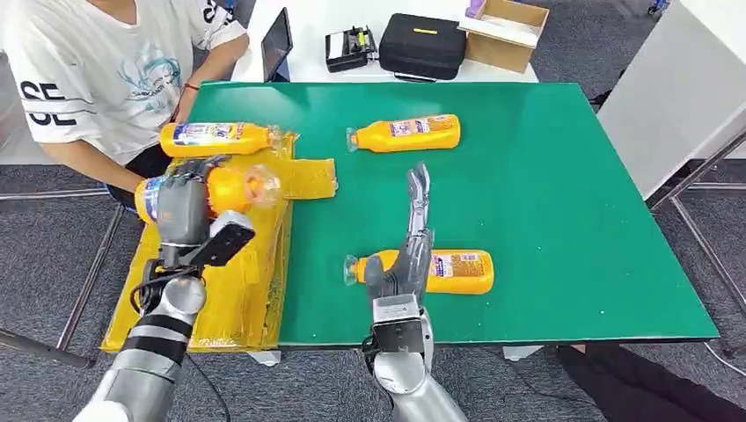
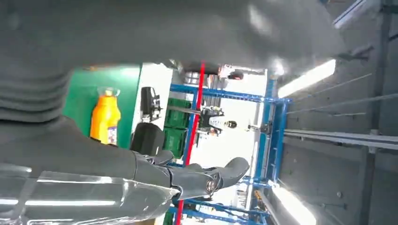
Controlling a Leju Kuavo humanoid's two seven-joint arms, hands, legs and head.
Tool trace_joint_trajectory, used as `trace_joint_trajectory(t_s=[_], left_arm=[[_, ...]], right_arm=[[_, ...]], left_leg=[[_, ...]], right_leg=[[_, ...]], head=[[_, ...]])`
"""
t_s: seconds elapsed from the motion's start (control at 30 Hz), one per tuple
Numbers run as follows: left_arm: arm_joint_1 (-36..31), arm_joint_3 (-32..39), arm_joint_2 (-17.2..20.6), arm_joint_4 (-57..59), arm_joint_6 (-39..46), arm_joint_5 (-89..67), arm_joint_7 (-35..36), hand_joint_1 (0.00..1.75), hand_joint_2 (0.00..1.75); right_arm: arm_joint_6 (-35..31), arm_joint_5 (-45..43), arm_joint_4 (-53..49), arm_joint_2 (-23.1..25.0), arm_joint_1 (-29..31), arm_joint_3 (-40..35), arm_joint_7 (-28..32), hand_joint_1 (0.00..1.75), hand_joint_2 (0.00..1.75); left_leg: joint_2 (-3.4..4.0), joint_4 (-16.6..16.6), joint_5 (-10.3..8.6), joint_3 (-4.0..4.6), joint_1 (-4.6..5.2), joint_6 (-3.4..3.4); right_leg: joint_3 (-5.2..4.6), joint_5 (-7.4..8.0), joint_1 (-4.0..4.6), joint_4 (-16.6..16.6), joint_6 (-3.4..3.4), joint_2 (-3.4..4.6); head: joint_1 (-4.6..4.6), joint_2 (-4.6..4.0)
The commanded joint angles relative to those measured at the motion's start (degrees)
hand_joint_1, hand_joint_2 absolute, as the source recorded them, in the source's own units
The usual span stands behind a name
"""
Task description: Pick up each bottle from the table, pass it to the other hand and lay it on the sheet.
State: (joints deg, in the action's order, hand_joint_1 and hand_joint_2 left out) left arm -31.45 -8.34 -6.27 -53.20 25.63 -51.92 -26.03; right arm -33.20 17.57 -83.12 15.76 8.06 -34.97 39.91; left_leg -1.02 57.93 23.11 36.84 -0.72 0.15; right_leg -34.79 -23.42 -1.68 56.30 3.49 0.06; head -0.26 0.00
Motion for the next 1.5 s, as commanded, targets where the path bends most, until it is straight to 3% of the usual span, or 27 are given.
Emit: trace_joint_trajectory(t_s=[0.03, 0.27, 0.33, 0.5, 0.83, 0.87, 0.9, 0.97, 1.0, 1.03, 1.17, 1.5], left_arm=[[-11.48, -7.50, 6.35, 27.29, -9.02, -4.86, 1.23, 1.75, 1.75], [-12.71, -8.83, 8.31, 30.09, -15.36, -6.26, 1.74, 1.75, 1.75], [-13.02, -8.87, 8.52, 30.89, -16.23, -6.28, 1.52, 1.75, 1.75], [-13.55, -8.74, 8.40, 31.44, -17.79, -6.04, 1.50, 1.75, 1.75], [-12.60, -8.95, 8.63, 31.05, -20.41, -5.60, 0.54, 1.75, 1.75], [-12.45, -9.01, 8.58, 31.09, -20.70, -5.58, 0.47, 1.55, 1.75], [-11.99, -8.97, 8.63, 30.86, -22.17, -5.03, -0.19, 1.48, 1.75], [-11.00, -8.52, 8.84, 30.66, -25.27, -3.08, -1.96, 0.31, 1.75], [-10.77, -8.49, 8.96, 30.69, -25.31, -2.96, -2.17, 0.31, 1.75], [-10.62, -8.60, 9.08, 30.76, -26.42, -2.50, -3.26, 0.02, 0.00], [-9.41, -9.02, 9.95, 30.46, -32.76, 1.16, -7.37, 0.00, 0.00], [-9.43, -9.32, 10.40, 30.25, -33.04, 1.46, -7.67, 0.00, 0.00]], right_arm=[[3.85, -1.62, 2.47, -1.16, 1.79, -1.51, 0.09, 0.00, 1.75], [5.99, -2.42, 3.16, -1.39, 1.24, -1.25, 0.09, 0.00, 1.75], [6.04, -2.65, 3.46, -1.50, 1.30, -1.50, 0.09, 0.00, 1.75], [6.77, -2.89, 4.80, -1.37, 1.75, -1.76, 0.09, 0.00, 1.75], [8.96, -3.45, 7.64, -0.82, 1.74, -1.85, 0.09, 0.00, 1.75], [9.14, -3.55, 7.94, -0.81, 1.72, -1.77, 0.09, 0.00, 1.75], [9.77, -3.64, 8.61, -0.53, 1.75, -1.45, 0.09, 0.00, 1.75], [10.75, -3.34, 9.19, -0.35, 1.77, -1.30, 0.09, 0.00, 1.75], [10.72, -3.35, 9.20, -0.35, 1.78, -1.32, 0.09, 0.00, 1.75], [10.90, -3.64, 9.62, -0.30, 1.86, -1.32, 0.09, 0.00, 1.75], [12.29, -4.67, 11.54, -0.11, 2.54, -1.36, 0.09, 0.00, 1.75], [12.29, -4.75, 11.66, -0.11, 2.68, -1.40, 0.09, 0.00, 1.75]], left_leg=[[0.23, -0.02, 0.14, -0.41, -0.03, 0.03], [0.19, -0.02, 0.09, -0.23, -0.04, 0.00], [0.28, 0.02, 0.28, -0.60, -0.09, 0.02], [0.18, 0.00, 0.09, -0.20, -0.06, 0.02], [0.26, -0.04, 0.16, -0.40, -0.06, 0.01], [0.22, -0.04, 0.11, -0.28, -0.04, 0.01], [0.22, -0.05, 0.08, -0.23, -0.02, 0.01], [0.24, -0.06, 0.11, -0.32, -0.02, 0.02], [0.26, -0.07, 0.10, -0.30, -0.02, 0.01], [0.34, -0.06, 0.18, -0.47, -0.04, 0.02], [0.27, -0.05, 0.11, -0.28, -0.02, 0.02], [0.23, -0.05, 0.10, -0.33, -0.02, 0.02]], right_leg=[[0.37, -0.08, 0.07, -0.06, -0.21, 0.13], [0.19, -0.05, 0.07, -0.04, -0.13, 0.08], [0.56, -0.19, 0.16, -0.04, -0.29, 0.13], [0.16, -0.04, 0.08, -0.03, -0.14, 0.07], [0.37, -0.08, 0.09, -0.07, -0.21, 0.15], [0.25, -0.05, 0.07, -0.06, -0.15, 0.12], [0.19, -0.02, 0.04, -0.05, -0.12, 0.13], [0.27, -0.05, 0.05, -0.06, -0.15, 0.14], [0.24, -0.03, 0.04, -0.07, -0.13, 0.17], [0.41, -0.07, 0.08, -0.09, -0.20, 0.23], [0.23, -0.03, 0.05, -0.05, -0.13, 0.18], [0.29, -0.02, 0.04, -0.05, -0.15, 0.18]], head=[[0.00, 0.00], [0.00, 0.00], [0.00, 0.00], [0.00, 0.00], [0.00, 0.00], [0.00, 0.00], [0.00, 0.00], [0.00, 0.00], [0.00, 0.00], [0.00, 0.00], [0.00, 0.00], [0.00, 0.00]])
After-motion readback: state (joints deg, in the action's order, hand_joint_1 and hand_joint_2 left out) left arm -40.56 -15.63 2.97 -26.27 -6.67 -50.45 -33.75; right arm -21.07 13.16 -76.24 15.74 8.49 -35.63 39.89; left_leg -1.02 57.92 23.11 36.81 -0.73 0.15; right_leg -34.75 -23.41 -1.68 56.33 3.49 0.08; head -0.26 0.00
